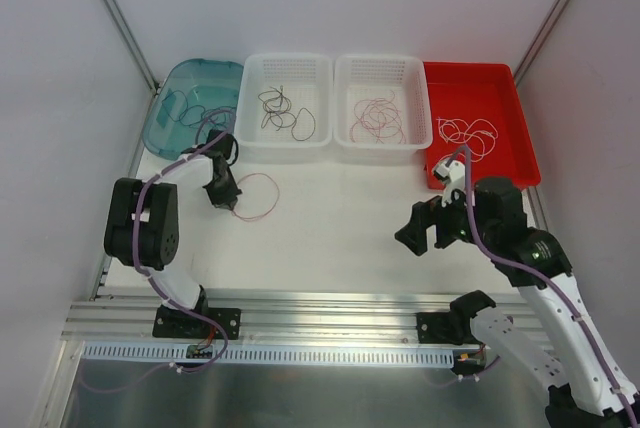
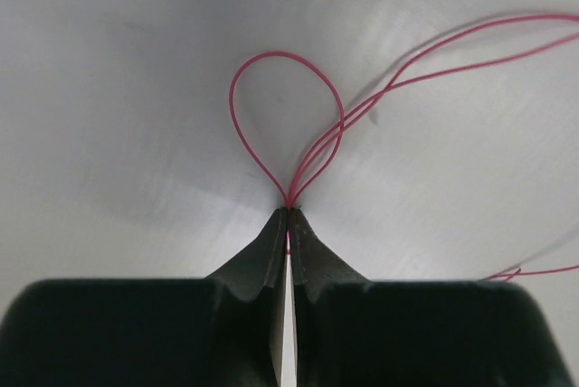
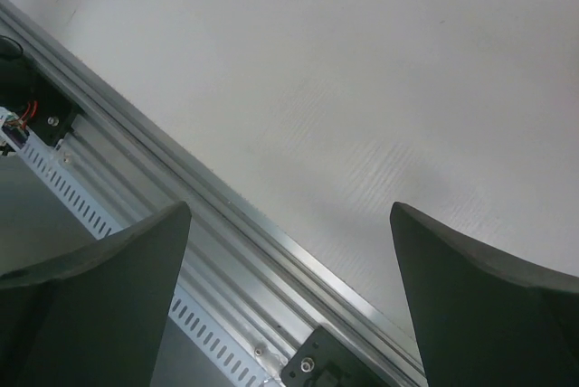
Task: Untangle the cables
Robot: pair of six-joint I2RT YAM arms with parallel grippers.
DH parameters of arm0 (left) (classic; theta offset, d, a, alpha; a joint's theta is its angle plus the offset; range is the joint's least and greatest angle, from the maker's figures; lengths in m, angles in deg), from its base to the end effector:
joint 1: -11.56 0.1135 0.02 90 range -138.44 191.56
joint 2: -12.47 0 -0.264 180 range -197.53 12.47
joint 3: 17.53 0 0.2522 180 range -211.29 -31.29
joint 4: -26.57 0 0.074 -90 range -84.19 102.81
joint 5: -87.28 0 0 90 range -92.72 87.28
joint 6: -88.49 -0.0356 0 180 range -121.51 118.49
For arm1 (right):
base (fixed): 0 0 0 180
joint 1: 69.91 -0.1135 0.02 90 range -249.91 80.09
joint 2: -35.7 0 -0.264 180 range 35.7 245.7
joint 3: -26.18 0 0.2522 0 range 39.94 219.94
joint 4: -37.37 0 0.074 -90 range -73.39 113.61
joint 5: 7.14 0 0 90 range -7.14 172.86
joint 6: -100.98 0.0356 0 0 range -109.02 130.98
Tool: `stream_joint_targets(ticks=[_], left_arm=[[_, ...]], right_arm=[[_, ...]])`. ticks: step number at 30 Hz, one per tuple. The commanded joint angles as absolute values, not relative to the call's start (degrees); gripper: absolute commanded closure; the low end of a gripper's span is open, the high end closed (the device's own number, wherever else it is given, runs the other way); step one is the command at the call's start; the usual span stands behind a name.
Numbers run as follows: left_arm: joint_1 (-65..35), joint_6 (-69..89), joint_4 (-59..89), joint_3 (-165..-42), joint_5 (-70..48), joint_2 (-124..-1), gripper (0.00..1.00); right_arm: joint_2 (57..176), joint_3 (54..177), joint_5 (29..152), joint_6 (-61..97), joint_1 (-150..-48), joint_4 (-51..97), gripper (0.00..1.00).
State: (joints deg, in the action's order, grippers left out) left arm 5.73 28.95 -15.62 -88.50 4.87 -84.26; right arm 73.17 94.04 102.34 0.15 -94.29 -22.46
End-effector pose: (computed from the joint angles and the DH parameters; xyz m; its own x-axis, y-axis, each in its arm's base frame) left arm 0.3179 -0.0277 0.1648 -0.8208 -0.4213 -0.3857 -0.4232 0.9021 -0.0848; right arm 0.1059 0.0610 0.3488 -0.3169 -0.3381 -0.8862 -0.7262 0.6875 -0.0026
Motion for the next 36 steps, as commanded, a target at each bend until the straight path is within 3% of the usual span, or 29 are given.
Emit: stream_joint_targets(ticks=[1,13,24,36], left_arm=[[-1.0,29.9,-17.8,-87.5,-1.3,-81.1,1.00],[-21.3,29.2,-17.7,-90.6,-2.6,-71.0,1.00],[-36.1,26.1,-14.5,-94.5,-0.9,-67.8,1.00],[-44.7,23.5,-11.7,-100.3,0.6,-70.1,1.00]], right_arm=[[74.8,92.0,106.3,4.3,-96.1,-16.7,0.03],[80.4,82.5,105.1,22.3,-101.5,2.2,0.03],[86.2,79.2,95.4,44.0,-104.2,13.7,0.03],[93.3,77.6,91.8,56.1,-109.3,22.0,0.03]])
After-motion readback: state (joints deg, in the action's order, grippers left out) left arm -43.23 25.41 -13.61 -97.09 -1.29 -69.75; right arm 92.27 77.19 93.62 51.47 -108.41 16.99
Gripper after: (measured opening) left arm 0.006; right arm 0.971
